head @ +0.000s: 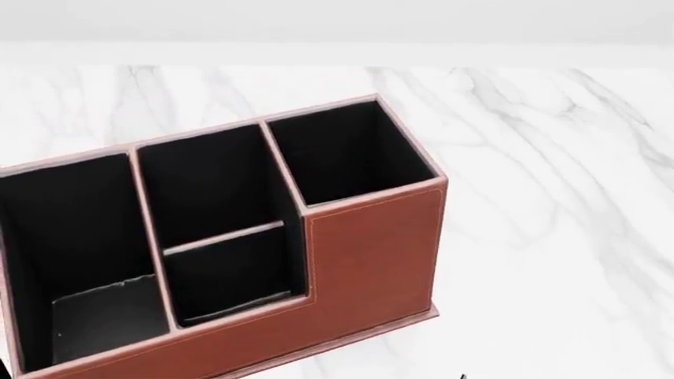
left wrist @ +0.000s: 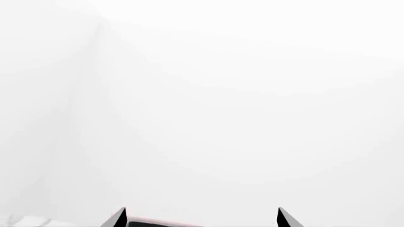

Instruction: Pick up the book and place it in the back compartment of the caddy.

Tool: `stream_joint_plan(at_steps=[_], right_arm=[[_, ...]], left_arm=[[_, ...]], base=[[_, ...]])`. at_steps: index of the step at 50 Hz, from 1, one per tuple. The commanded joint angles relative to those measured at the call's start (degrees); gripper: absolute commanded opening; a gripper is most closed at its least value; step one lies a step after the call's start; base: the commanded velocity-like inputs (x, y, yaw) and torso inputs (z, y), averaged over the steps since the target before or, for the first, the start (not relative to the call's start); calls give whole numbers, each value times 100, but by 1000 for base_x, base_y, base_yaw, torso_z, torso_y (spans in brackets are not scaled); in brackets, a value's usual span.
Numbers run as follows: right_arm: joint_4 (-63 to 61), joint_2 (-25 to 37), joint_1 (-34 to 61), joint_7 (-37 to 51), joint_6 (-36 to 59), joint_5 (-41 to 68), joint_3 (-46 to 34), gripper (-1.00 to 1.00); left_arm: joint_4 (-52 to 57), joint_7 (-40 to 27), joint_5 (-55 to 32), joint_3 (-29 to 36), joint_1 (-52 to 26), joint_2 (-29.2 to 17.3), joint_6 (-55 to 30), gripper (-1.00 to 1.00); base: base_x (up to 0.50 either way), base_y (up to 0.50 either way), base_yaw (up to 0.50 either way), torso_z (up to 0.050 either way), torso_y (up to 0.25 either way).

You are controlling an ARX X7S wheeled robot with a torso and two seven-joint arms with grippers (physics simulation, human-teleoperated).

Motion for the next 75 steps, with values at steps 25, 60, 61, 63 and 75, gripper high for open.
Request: stream_joint_plan(at_steps=[25,60,61,63,75], right_arm=[[96,80,12,69,-290,-35,-56,100],[177,124,123,56,-157,-61,-196,100],[188,122,133,57,-156,-56,-201,100],[195,123,135,64,-163,-61,-202,100],[181,141,126,98,-168,-39,-206,100]], left_arm=[[289,-288,-130,-371,-524,-394,-868,100],[83,417,-328,16,-2334,-1302,-3013,100],[50,416,-329,24,-2382,-1299,-3065,100],[-52,477,-422,27,-2513,-1303,-3145,100],[-486,845,-562,235,-3093,-1379,-3598,100]], base=[[0,0,0,0,0],[0,0,0,0,0],[0,0,0,0,0],[0,0,0,0,0],[0,0,0,0,0]])
